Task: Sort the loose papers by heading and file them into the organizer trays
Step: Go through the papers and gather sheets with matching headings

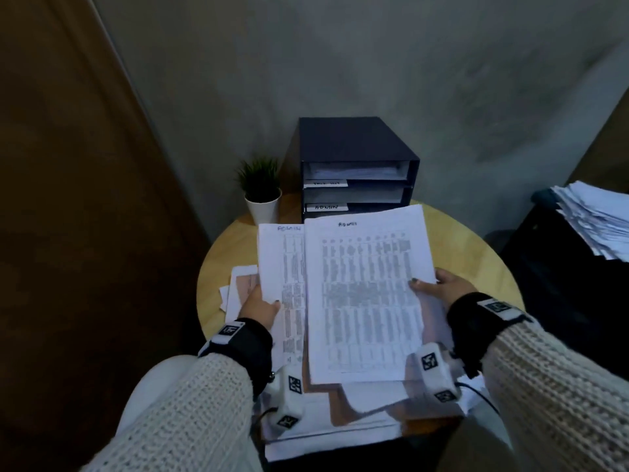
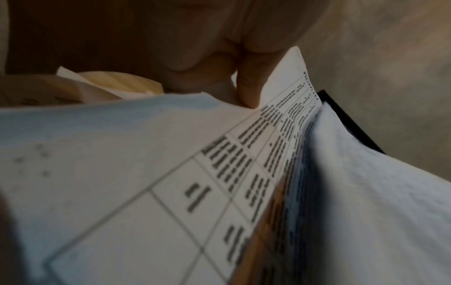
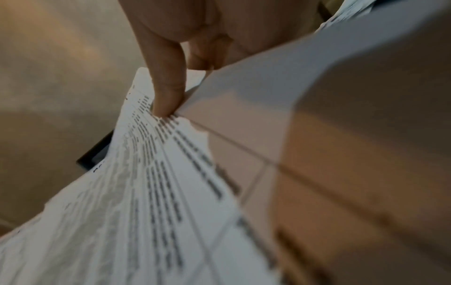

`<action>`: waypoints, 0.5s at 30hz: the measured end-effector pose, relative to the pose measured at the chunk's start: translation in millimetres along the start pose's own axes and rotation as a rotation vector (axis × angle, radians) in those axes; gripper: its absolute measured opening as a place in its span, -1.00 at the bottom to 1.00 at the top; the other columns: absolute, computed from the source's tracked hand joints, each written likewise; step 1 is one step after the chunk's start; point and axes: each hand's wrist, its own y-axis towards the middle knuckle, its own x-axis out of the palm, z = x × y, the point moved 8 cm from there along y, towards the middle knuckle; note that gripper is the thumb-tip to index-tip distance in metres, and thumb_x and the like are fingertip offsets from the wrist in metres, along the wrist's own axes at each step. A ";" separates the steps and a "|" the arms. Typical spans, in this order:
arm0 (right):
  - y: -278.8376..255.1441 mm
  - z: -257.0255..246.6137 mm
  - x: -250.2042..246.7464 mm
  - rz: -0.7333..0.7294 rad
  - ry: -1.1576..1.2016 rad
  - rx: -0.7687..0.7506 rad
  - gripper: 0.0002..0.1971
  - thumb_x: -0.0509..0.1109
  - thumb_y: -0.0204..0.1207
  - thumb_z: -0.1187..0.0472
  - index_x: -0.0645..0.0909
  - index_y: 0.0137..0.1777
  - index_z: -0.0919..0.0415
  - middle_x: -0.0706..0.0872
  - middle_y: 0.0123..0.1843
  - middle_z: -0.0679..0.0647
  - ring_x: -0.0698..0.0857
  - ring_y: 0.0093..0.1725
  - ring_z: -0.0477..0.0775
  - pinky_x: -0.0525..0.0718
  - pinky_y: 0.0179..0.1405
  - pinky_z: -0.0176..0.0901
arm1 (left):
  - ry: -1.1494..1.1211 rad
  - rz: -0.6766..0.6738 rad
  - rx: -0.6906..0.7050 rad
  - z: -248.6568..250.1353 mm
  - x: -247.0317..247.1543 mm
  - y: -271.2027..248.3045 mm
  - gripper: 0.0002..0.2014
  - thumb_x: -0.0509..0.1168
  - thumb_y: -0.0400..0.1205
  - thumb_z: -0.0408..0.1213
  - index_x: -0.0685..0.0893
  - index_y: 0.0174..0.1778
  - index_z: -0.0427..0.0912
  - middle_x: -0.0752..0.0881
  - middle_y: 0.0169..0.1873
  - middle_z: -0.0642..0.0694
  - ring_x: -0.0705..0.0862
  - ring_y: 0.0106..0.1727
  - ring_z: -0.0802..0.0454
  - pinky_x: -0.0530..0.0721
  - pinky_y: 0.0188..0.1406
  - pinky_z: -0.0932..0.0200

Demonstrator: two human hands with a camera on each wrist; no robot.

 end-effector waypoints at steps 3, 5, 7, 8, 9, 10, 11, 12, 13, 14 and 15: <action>-2.7 7.6 26.4 0.030 -0.009 0.012 -0.74 0.48 0.48 0.35 0.54 0.11 0.19 0.68 0.12 0.21 0.66 0.17 0.30 0.54 0.03 -0.08 | -0.027 -0.028 -0.002 1.5 6.0 -3.9 -0.44 0.18 0.69 -0.36 0.19 0.62 -0.16 0.49 0.46 -0.20 0.52 0.40 -0.18 0.45 0.23 0.24; -8.4 7.9 33.5 0.090 0.002 0.010 -0.51 0.49 0.46 0.41 0.48 0.36 0.18 0.64 0.18 0.26 0.64 0.12 0.26 0.52 0.03 -0.07 | -0.033 -0.031 0.004 1.5 7.0 -5.5 -0.44 0.18 0.69 -0.36 0.18 0.61 -0.16 0.49 0.46 -0.20 0.53 0.39 -0.17 0.45 0.22 0.25; -13.8 12.4 35.7 0.135 0.028 0.068 -0.28 0.48 0.46 0.42 0.28 0.58 0.14 0.56 0.32 0.23 0.60 0.24 0.28 0.53 0.19 0.01 | -0.038 -0.030 0.015 1.6 7.8 -6.7 -0.44 0.17 0.70 -0.36 0.16 0.62 -0.16 0.47 0.47 -0.18 0.52 0.40 -0.16 0.45 0.22 0.26; -15.7 15.3 36.7 0.140 0.004 0.100 -0.27 0.47 0.48 0.38 0.24 0.61 0.15 0.53 0.42 0.23 0.57 0.34 0.29 0.51 0.27 0.01 | -0.041 -0.034 0.021 1.6 9.0 -7.3 -0.43 0.17 0.70 -0.35 0.15 0.63 -0.14 0.44 0.50 -0.17 0.50 0.42 -0.15 0.44 0.22 0.27; -16.3 19.9 39.8 0.114 -0.062 0.143 -0.32 0.45 0.52 0.31 0.27 0.60 0.19 0.51 0.47 0.23 0.55 0.39 0.28 0.49 0.30 -0.02 | -0.051 -0.037 0.036 2.3 10.3 -7.7 -0.43 0.16 0.71 -0.35 0.13 0.64 -0.14 0.39 0.54 -0.15 0.47 0.45 -0.13 0.44 0.19 0.29; -18.0 21.8 43.3 0.083 -0.133 0.168 -0.40 0.43 0.55 0.24 0.34 0.56 0.23 0.53 0.47 0.23 0.57 0.39 0.26 0.49 0.27 -0.06 | -0.067 -0.041 0.050 3.0 12.4 -8.3 -0.44 0.14 0.72 -0.34 0.12 0.64 -0.14 0.34 0.56 -0.13 0.44 0.48 -0.11 0.43 0.14 0.31; -17.2 26.6 46.8 0.061 -0.169 0.193 -0.47 0.41 0.57 0.18 0.40 0.51 0.26 0.57 0.44 0.23 0.59 0.36 0.25 0.49 0.20 -0.09 | -0.093 -0.042 0.062 4.1 14.5 -9.0 -0.47 0.11 0.73 -0.33 0.13 0.63 -0.14 0.32 0.57 -0.12 0.44 0.48 -0.10 0.42 0.06 0.33; -18.0 29.6 50.3 0.048 -0.181 0.216 -0.50 0.39 0.58 0.14 0.43 0.48 0.28 0.60 0.40 0.23 0.61 0.31 0.25 0.48 0.13 -0.12 | -0.120 -0.045 0.059 3.3 17.2 -8.5 -0.50 0.08 0.75 -0.30 0.15 0.63 -0.13 0.34 0.56 -0.13 0.45 0.46 -0.10 0.40 0.02 0.34; -17.4 31.8 53.6 0.045 -0.180 0.223 -0.51 0.37 0.59 0.11 0.44 0.46 0.30 0.61 0.38 0.24 0.63 0.25 0.25 0.46 0.07 -0.15 | -0.159 -0.042 0.048 2.4 19.3 -7.1 -0.52 0.05 0.76 -0.26 0.18 0.62 -0.11 0.35 0.55 -0.14 0.46 0.46 -0.12 0.38 0.05 0.34; -17.2 32.7 57.8 0.044 -0.179 0.224 -0.51 0.35 0.60 0.10 0.44 0.46 0.32 0.62 0.36 0.25 0.63 0.16 0.23 0.45 0.02 -0.17 | -0.204 -0.036 0.021 0.7 20.7 -6.1 -0.54 0.02 0.77 -0.18 0.20 0.62 -0.09 0.36 0.55 -0.13 0.44 0.47 -0.13 0.38 0.15 0.30; -14.9 34.8 62.0 0.044 -0.165 0.223 -0.51 0.35 0.61 0.10 0.43 0.45 0.34 0.63 0.34 0.26 0.61 0.06 0.18 0.43 -0.02 -0.18 | -0.248 -0.025 -0.001 -0.2 21.4 -5.2 -0.53 -0.02 0.77 -0.09 0.21 0.62 -0.07 0.35 0.56 -0.12 0.40 0.50 -0.13 0.36 0.30 0.24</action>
